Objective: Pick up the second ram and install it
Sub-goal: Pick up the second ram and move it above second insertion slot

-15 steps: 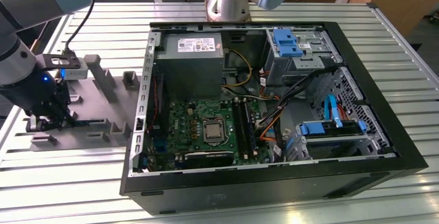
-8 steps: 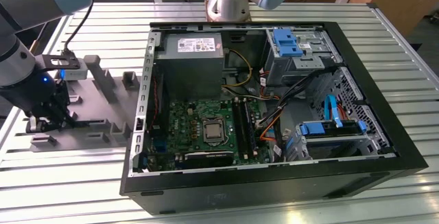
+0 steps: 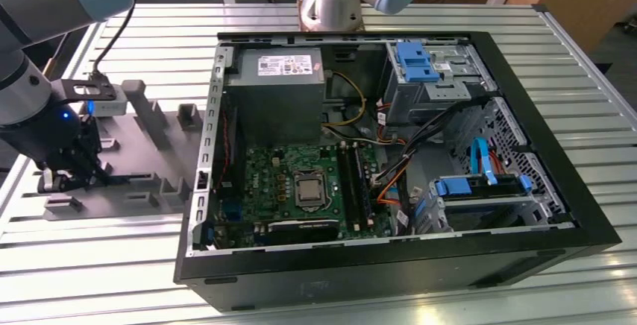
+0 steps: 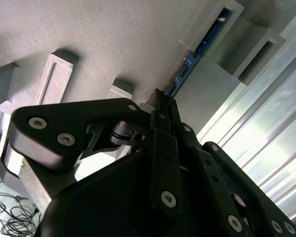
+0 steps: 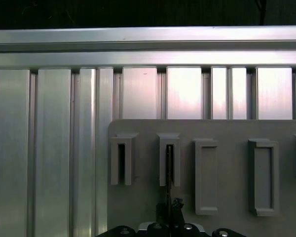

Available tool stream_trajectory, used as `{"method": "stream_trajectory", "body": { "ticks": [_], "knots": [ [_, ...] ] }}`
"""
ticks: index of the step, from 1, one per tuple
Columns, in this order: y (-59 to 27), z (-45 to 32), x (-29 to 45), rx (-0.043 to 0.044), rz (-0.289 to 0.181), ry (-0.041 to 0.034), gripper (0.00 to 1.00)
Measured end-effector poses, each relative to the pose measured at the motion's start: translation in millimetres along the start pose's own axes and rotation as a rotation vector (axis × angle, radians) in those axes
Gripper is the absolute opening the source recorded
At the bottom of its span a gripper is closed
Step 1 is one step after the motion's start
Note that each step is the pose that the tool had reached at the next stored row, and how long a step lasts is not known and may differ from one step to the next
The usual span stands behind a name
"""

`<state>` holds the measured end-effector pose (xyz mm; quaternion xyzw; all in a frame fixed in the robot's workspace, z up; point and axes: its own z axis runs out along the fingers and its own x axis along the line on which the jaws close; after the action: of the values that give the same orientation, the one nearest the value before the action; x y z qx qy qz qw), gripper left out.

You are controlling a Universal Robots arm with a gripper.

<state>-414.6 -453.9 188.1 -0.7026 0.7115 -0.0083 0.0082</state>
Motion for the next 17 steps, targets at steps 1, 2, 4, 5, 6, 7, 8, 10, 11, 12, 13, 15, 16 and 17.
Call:
{"method": "stream_trajectory", "body": {
  "ticks": [1,2,4,5,6,7,8,10,11,12,13,15,16,17],
  "knots": [
    [0.0,0.0,0.0,0.0,0.0,0.0,0.14],
    [0.0,-0.1,0.0,0.0001,0.0,-0.0001,0.14],
    [0.0,-0.6,0.0,0.0,0.0,0.0,0.14],
    [0.0,-1.2,0.0,-0.0002,0.0,0.0001,0.14],
    [0.0,-1.9,0.1,-0.0002,0.0,0.0001,0.14],
    [-0.1,-2.7,0.0,-0.0001,0.0,0.0001,0.14],
    [-0.1,-3.6,0.0,-0.0001,0.0,0.0,0.14],
    [-0.1,-5.9,0.0,0.0,0.0,0.0001,0.14],
    [-0.2,-7.1,0.0,0.0,0.0,0.0,0.14],
    [-0.2,-8.1,0.0,0.0,0.0,0.0,0.14],
    [-0.2,-9.1,0.0,-0.0001,0.0,0.0001,0.14],
    [-0.3,-11.7,0.0,0.0,0.0,0.0,0.14],
    [-0.3,-13.0,0.0,0.0,0.0,0.0,0.14],
    [-0.3,-14.2,0.0,-0.0001,0.0,0.0001,0.14]
  ]
}}
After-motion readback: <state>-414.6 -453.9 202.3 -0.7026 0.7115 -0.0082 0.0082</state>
